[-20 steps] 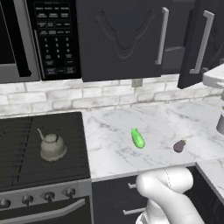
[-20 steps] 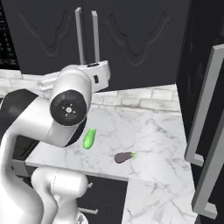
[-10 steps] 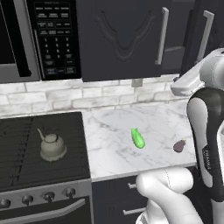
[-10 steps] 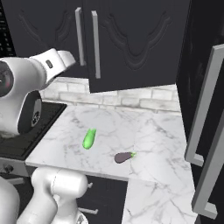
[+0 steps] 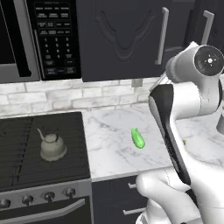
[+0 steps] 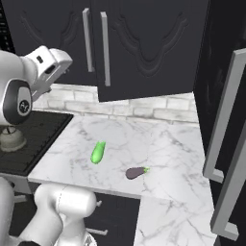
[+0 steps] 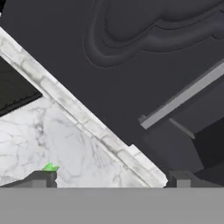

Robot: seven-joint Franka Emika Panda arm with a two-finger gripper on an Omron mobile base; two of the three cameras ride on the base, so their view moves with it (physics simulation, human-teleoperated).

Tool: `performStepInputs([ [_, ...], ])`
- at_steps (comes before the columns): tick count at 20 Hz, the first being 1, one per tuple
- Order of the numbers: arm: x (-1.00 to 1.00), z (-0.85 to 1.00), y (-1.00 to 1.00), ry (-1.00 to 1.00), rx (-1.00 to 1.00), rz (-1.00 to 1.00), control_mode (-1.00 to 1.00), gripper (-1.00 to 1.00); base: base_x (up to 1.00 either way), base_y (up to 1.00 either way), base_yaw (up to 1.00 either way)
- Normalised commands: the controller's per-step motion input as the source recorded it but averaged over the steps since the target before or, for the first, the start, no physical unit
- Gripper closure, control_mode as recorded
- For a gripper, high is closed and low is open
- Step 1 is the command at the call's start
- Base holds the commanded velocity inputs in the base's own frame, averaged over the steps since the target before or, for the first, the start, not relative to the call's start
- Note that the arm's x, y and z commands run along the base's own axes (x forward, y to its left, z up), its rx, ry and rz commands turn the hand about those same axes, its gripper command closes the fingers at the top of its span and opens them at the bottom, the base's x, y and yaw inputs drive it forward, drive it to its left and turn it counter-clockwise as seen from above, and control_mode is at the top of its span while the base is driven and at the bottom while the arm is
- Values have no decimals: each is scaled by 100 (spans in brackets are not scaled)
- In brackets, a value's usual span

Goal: Pick the pan from the cabinet and place it on the stove. Then turn on the stove burner for the pan.

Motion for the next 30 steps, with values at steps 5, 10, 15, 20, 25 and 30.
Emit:
performStepInputs([
  [5,59,-15,0,9,-14,-6,-100,-100,0,0,0],
  [10,47,0,-6,8,-8,-3,-100,-100,0,0,0],
  [15,43,0,-14,7,-7,-1,-100,-100,0,0,0],
  [20,40,-5,-24,2,-4,0,-100,-100,0,0,0],
  [25,31,-10,-27,0,-3,0,-100,-100,0,0,0],
  [30,30,-20,-21,1,-3,0,-100,-100,0,0,0],
])
